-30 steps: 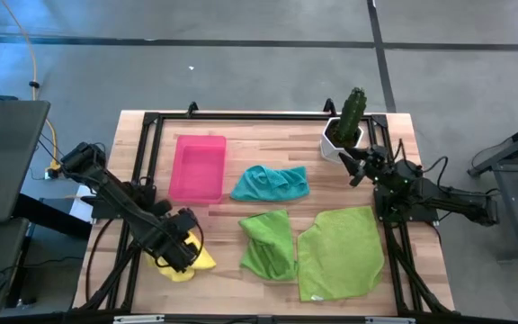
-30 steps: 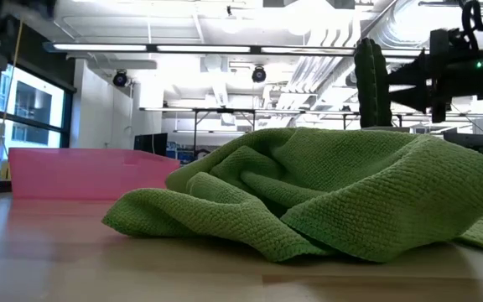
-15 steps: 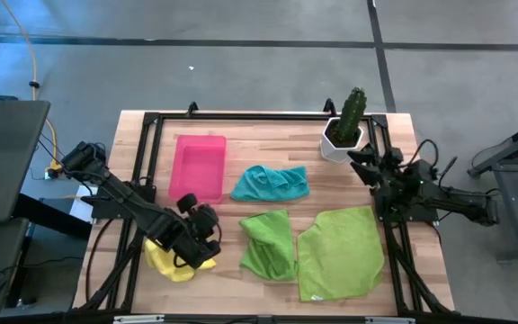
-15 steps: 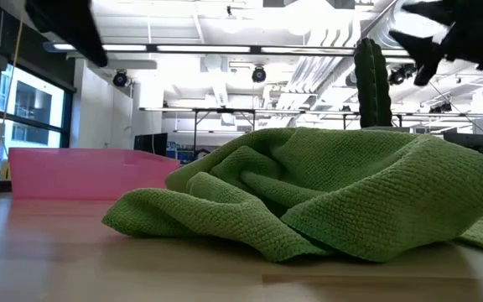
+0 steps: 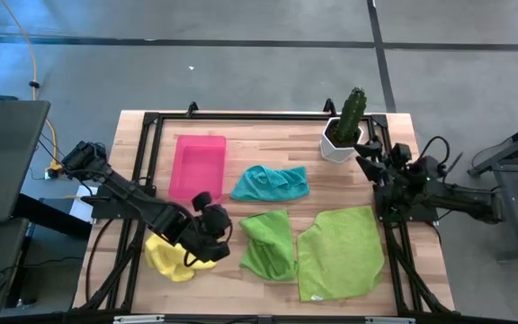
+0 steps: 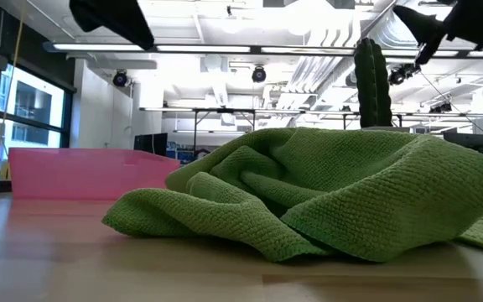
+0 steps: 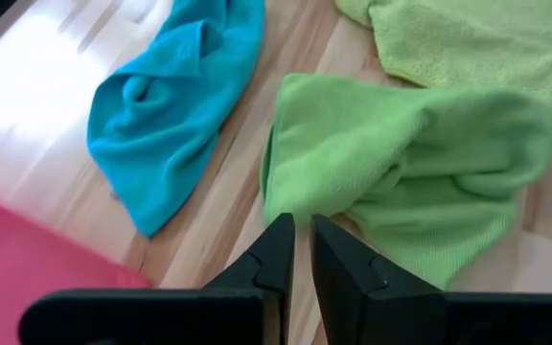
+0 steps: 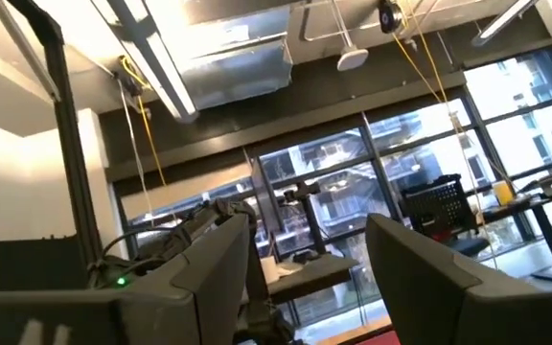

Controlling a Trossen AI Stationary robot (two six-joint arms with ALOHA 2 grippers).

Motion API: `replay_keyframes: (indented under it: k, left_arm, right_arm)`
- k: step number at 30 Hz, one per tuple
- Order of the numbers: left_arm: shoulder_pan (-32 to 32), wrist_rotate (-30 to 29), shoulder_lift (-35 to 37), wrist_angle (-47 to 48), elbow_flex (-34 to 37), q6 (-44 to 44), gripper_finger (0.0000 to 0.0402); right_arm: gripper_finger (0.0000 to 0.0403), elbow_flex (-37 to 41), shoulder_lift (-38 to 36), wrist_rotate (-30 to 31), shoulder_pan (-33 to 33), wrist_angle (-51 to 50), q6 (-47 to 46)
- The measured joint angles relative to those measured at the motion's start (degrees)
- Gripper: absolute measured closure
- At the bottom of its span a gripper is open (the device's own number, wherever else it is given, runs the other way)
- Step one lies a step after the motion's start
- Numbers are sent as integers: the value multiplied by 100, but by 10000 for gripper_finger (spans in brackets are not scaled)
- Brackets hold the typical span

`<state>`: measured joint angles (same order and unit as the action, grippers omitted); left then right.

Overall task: Roll microfiber towels into tight, uniform cylinder then place into a basket
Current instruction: Adjust the light green microfiber cloth

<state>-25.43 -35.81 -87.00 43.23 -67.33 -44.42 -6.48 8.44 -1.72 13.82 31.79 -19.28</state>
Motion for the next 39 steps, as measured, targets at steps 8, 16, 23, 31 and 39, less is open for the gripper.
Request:
replay_keyframes:
  k: [8, 16, 23, 31, 39]
  left_arm:
    - [121, -2, 0, -45, 0, 116, 371]
    - [79, 2, 0, -39, 0, 116, 371]
    - [53, 47, 0, -12, 0, 116, 371]
    - [55, 44, 0, 28, 0, 116, 371]
    - [55, 44, 0, 47, 0, 118, 371]
  right_arm:
    - [199, -1039, 1491, -26, 0, -1145, 176]
    - [199, -1854, 3049, -1524, -55, -1946, -499]
    - [199, -2024, 4027, -2819, -771, -2559, -2073]
    - [199, -2035, 4853, -2877, -2212, -2867, -2423]
    - [199, -2035, 5401, -1695, -3425, -2807, -1763]
